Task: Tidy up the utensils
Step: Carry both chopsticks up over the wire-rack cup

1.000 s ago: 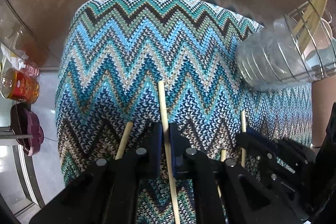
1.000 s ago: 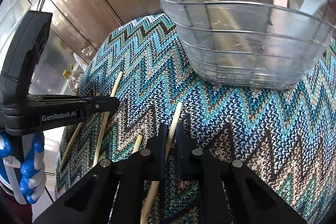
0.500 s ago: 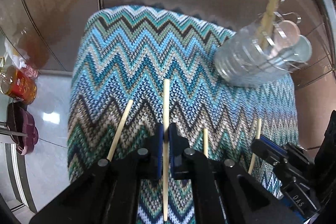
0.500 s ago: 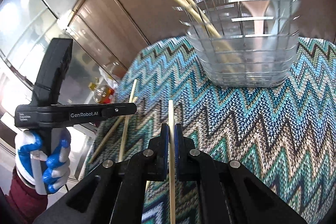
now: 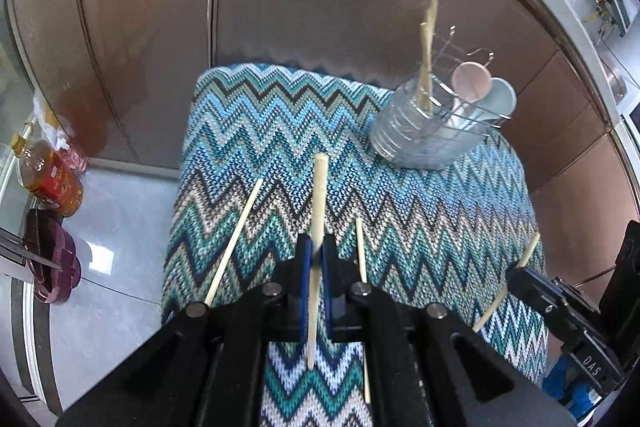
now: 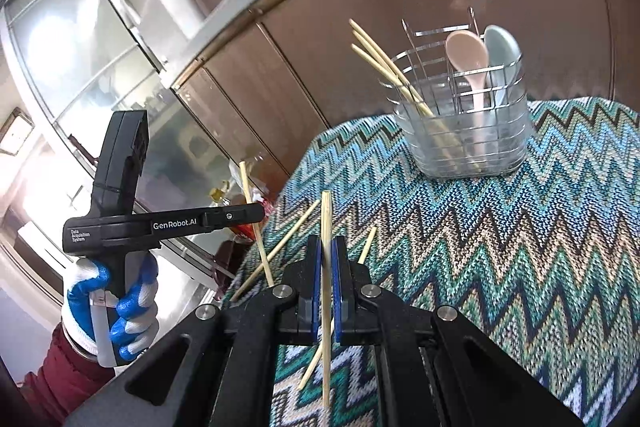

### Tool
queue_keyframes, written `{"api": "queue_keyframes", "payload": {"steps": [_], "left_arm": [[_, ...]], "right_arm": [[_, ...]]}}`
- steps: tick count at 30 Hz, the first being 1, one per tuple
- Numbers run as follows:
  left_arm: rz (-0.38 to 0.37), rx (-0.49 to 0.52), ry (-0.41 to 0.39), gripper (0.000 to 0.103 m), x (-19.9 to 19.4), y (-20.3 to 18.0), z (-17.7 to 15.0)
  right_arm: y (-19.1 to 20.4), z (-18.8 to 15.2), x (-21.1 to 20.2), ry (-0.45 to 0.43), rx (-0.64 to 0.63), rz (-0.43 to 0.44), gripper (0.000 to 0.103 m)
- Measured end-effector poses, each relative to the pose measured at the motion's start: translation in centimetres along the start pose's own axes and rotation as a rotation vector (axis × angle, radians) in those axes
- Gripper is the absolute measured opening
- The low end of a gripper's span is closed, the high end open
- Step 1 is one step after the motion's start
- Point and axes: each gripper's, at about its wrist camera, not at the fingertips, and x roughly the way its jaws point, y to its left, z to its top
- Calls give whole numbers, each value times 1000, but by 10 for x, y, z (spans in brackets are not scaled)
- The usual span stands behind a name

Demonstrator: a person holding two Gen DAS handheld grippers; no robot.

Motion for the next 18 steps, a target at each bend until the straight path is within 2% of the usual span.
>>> {"api": "queue_keyframes", "payload": {"steps": [10, 18], "left_arm": [[2, -17, -79, 5, -44, 4, -27], [30, -39, -158, 5, -64, 7, -40]], "right_arm": [[18, -15, -52, -92, -40, -6, 5], [27, -21, -74, -139, -60, -24, 5]]}}
